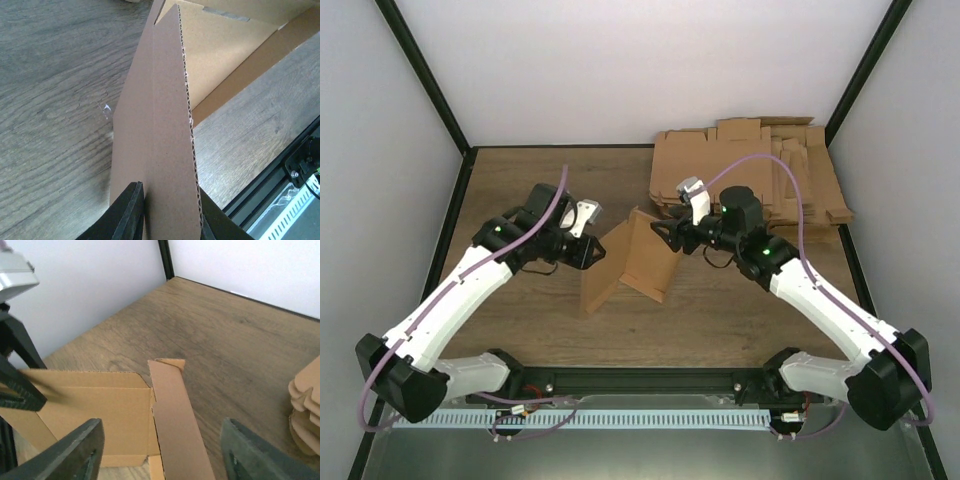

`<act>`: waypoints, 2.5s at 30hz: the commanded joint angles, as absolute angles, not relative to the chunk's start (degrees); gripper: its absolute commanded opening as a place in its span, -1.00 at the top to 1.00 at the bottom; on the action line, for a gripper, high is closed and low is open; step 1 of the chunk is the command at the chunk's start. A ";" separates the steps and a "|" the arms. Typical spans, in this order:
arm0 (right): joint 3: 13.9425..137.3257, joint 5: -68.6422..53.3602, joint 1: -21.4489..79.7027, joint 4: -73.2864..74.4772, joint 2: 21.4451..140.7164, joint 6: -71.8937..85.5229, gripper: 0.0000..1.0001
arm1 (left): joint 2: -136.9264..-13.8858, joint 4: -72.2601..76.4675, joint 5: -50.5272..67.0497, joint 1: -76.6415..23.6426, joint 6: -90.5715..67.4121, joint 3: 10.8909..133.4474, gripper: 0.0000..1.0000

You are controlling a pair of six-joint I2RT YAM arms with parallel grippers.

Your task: Fold the paper box

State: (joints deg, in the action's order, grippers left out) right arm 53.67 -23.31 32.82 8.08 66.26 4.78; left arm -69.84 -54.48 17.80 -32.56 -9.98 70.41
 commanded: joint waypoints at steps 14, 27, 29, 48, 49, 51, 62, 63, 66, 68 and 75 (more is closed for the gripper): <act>61.94 -22.78 33.22 19.12 67.97 -0.04 -0.41 | -66.90 -53.48 19.89 -32.52 -7.77 68.25 0.51; 65.36 -8.31 39.54 23.46 72.25 -3.16 -0.07 | -67.00 -53.50 20.12 -32.51 -7.74 68.30 0.51; 65.44 -5.50 39.53 23.18 72.07 -2.72 0.12 | -67.06 -53.46 20.12 -32.52 -7.72 68.35 0.51; 63.99 -8.45 39.55 17.33 68.80 -1.73 0.99 | -65.16 -48.94 20.70 -31.35 -14.81 75.87 -0.51; 63.99 -8.89 39.55 17.13 68.77 -1.90 0.99 | -65.66 -48.88 21.08 -30.27 -15.07 77.26 -0.56; 63.96 -9.33 39.59 16.79 68.79 -2.02 0.99 | -67.34 -48.93 22.84 -26.44 -14.62 79.70 -0.60; 62.94 -10.58 39.55 15.21 68.86 -2.90 0.99 | -72.92 -40.88 29.68 -10.06 -18.84 79.29 -1.00; 62.85 -10.66 39.55 14.96 68.98 -2.91 0.99 | -73.23 -39.60 31.08 -9.76 -19.11 78.63 -1.00; 62.76 -11.06 39.55 14.15 68.98 -2.66 0.99 | -74.95 -35.55 35.90 -9.56 -19.21 76.37 -1.00; 62.71 -11.51 39.56 13.58 68.99 -2.47 0.99 | -76.10 -32.93 37.66 -9.58 -19.52 74.30 -1.00; 61.95 -11.50 39.55 12.41 69.03 -1.91 0.99 | -79.22 -25.46 38.12 -9.30 -23.02 70.30 -1.00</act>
